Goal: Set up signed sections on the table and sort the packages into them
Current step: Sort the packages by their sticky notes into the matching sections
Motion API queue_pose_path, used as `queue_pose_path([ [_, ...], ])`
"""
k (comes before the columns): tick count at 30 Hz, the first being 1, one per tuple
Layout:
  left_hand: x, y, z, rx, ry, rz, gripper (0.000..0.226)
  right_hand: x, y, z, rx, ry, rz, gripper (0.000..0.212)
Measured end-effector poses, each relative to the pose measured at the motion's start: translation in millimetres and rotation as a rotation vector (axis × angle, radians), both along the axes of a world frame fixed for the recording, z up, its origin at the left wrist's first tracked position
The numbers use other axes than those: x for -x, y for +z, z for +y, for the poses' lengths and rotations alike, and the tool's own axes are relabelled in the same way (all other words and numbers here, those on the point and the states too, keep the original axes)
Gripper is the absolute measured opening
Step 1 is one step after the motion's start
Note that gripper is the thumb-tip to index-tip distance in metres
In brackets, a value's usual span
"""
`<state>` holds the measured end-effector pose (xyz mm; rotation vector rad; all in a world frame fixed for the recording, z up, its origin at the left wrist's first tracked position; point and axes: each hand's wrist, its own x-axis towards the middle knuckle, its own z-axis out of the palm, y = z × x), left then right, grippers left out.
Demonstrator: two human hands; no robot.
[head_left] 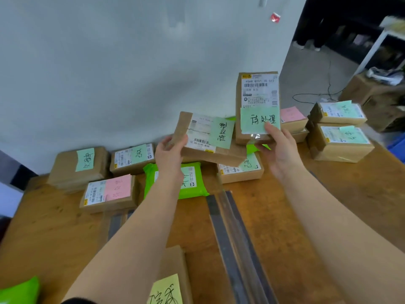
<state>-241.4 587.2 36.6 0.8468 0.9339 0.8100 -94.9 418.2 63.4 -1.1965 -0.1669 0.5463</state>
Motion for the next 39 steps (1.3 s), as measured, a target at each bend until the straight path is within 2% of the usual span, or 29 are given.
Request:
queue_pose_path([
  [9,70,51,-27,-0.059,0.047,-0.2,0.045,41,53,-60,-0.064,0.107,0.01,0.024],
  [15,129,67,-77,-0.09,0.06,-0.29,0.025,76,59,-124,-0.027,0.215,-0.088,0.024],
  [21,185,66,-139,-0.195,0.053,-0.209,0.036,132,37,-171,-0.04,0.314,-0.077,0.042],
  [26,220,67,-180,-0.281,0.083,-0.188,0.035,182,21,-205,0.005,0.37,-0.057,0.072],
  [32,257,69,-209,-0.443,0.037,-0.074,0.025,232,14,-238,0.018,0.372,-0.075,0.071],
  [35,276,69,-219,-0.436,0.012,-0.058,0.029,259,15,-254,0.011,0.348,-0.056,0.068],
  [39,302,66,-235,-0.467,-0.026,-0.032,0.021,293,17,-276,0.045,0.296,-0.083,0.069],
])
